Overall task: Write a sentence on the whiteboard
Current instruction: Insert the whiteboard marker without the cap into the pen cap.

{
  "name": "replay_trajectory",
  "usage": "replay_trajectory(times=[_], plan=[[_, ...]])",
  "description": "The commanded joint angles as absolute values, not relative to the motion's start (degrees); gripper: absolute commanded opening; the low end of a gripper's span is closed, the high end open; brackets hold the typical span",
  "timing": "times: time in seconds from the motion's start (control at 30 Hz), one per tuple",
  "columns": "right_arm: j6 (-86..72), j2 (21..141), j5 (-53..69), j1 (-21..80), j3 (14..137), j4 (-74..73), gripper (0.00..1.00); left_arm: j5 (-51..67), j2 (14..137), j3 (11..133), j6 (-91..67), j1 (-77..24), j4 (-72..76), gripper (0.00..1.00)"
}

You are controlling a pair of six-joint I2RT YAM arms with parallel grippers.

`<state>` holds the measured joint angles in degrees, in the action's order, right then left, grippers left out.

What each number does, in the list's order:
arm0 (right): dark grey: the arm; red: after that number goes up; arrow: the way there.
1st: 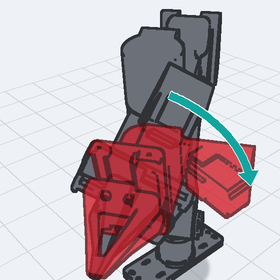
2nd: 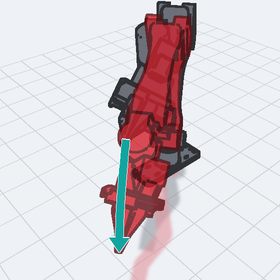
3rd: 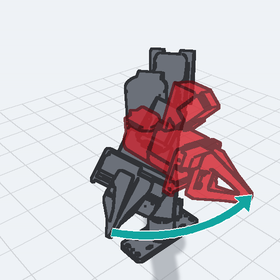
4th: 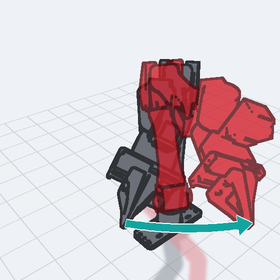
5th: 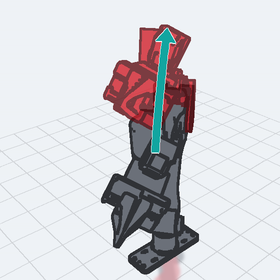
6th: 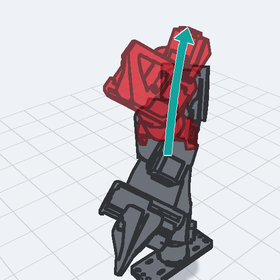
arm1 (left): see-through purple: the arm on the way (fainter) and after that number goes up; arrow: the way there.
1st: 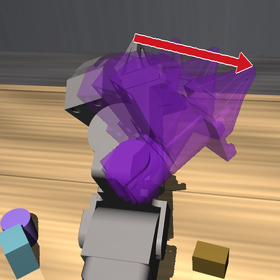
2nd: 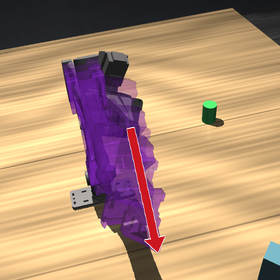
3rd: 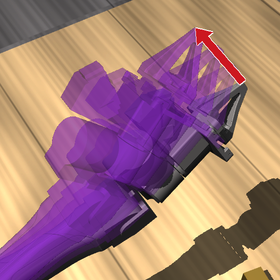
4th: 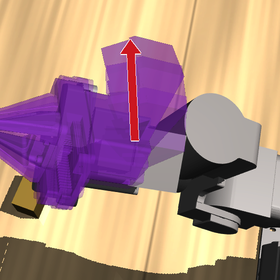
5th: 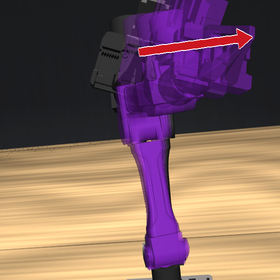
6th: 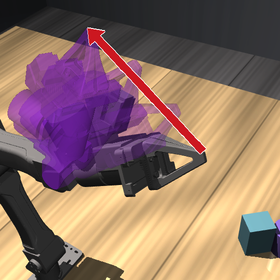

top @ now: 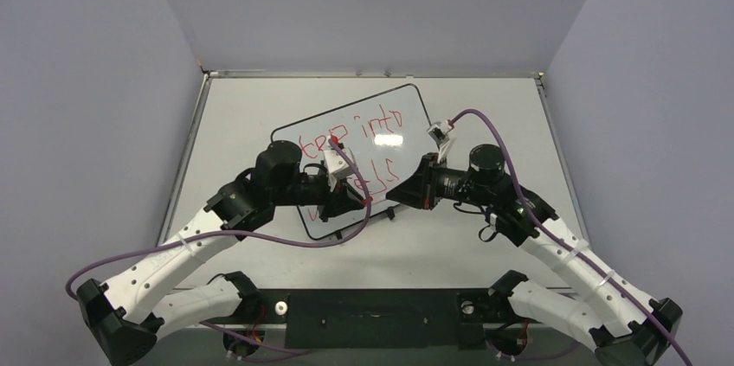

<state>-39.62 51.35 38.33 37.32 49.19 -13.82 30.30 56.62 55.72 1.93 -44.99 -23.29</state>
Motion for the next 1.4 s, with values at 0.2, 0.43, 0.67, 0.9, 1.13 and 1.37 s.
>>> replay_trajectory(times=[0.2,0.43,0.67,0.9,1.13,1.37], plan=[[-35.0,49.7,32.5,37.7,54.4,-18.5,0.00,31.4,55.1,55.6,2.0,-44.8,-21.0,0.00],[-35.0,50.4,32.6,37.7,55.2,-18.3,0.00,31.4,55.3,55.8,2.0,-44.7,-21.2,0.00],[-36.3,51.2,34.8,37.7,54.3,-15.4,0.00,31.0,55.3,55.7,2.0,-44.8,-21.2,0.00],[-37.0,51.2,35.1,37.8,54.1,-14.2,0.00,31.1,55.5,55.7,1.9,-44.8,-21.0,0.00],[-37.4,51.2,35.4,37.8,53.7,-13.6,0.00,30.8,56.0,55.8,1.7,-44.8,-20.8,0.00],[-38.1,51.1,35.8,37.8,52.6,-12.5,0.00,31.2,56.1,55.7,1.3,-44.5,-20.2,0.00]])
